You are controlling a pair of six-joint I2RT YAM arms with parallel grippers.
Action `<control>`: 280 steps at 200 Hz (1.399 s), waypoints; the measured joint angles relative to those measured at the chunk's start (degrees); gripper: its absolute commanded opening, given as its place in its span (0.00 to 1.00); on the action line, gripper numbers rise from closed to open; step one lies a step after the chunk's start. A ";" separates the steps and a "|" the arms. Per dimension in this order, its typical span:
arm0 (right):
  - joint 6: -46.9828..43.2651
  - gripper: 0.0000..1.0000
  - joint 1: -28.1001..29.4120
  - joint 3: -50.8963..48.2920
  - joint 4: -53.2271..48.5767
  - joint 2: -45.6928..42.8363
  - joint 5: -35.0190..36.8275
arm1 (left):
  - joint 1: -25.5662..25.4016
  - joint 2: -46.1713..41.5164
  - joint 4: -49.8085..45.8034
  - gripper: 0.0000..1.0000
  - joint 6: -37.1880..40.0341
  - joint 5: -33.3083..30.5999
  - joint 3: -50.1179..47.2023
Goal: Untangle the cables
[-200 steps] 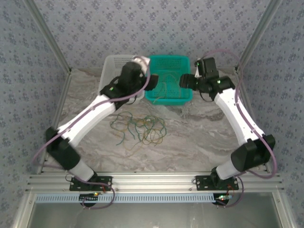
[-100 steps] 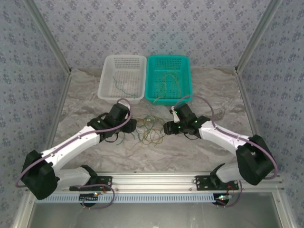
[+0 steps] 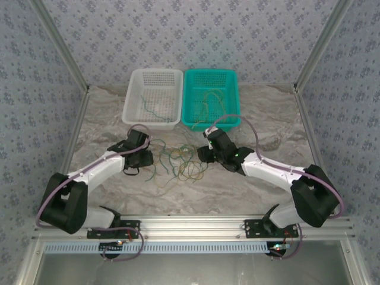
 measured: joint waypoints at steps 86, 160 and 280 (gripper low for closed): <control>-0.66 0.53 1.38 1.77 0.92 2.16 2.43 | 0.09 4.07 5.55 0.12 0.83 0.76 -0.55; -2.34 0.53 2.97 3.82 0.63 2.29 5.16 | 0.72 -9.14 0.26 0.00 1.77 -3.28 -0.50; -1.60 0.55 -1.68 1.11 9.81 -13.94 -5.79 | 0.72 -35.87 7.85 0.00 9.16 8.59 -3.02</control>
